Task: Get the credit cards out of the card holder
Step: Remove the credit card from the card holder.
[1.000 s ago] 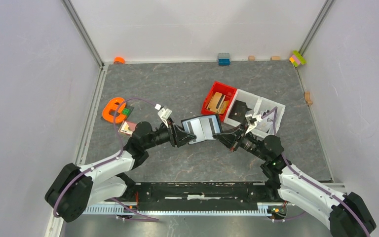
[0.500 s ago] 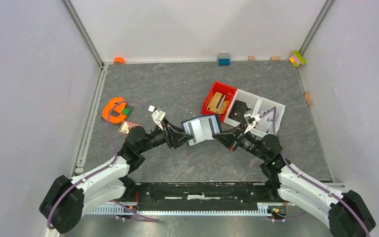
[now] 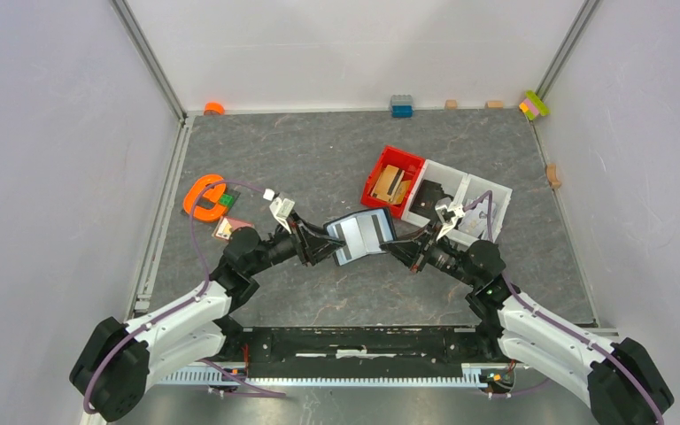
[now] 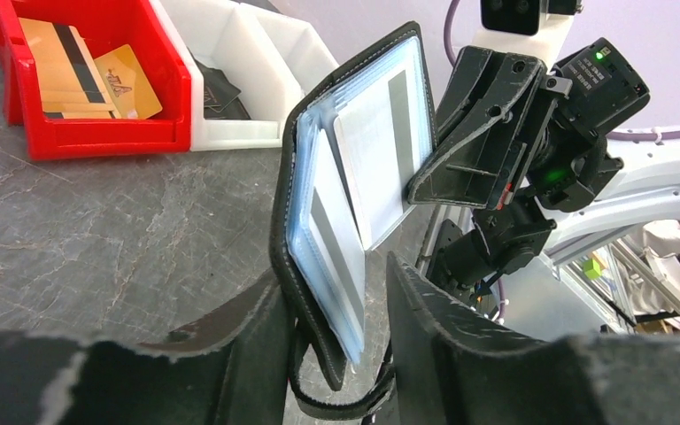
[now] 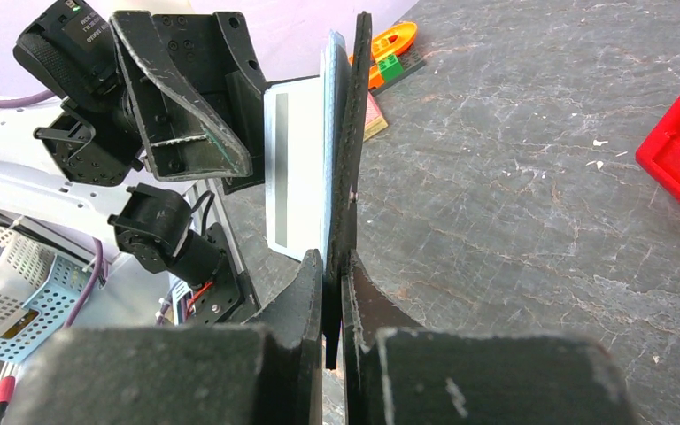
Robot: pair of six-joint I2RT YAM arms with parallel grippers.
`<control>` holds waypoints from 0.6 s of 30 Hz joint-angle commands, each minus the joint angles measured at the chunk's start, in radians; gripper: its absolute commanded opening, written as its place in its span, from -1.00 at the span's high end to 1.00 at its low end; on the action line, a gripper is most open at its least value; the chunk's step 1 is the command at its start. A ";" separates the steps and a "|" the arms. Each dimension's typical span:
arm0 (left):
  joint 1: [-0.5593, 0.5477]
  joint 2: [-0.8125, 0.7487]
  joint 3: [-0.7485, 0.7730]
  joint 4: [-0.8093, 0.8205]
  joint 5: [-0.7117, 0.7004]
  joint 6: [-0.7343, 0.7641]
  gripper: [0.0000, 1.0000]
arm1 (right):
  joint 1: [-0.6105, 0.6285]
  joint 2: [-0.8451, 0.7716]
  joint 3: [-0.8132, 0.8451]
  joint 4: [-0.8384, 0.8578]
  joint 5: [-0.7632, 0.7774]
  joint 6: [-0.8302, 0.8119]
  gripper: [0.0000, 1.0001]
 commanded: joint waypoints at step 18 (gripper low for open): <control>0.001 -0.014 0.007 -0.066 -0.091 0.063 0.96 | -0.003 -0.026 0.050 -0.103 0.093 -0.085 0.93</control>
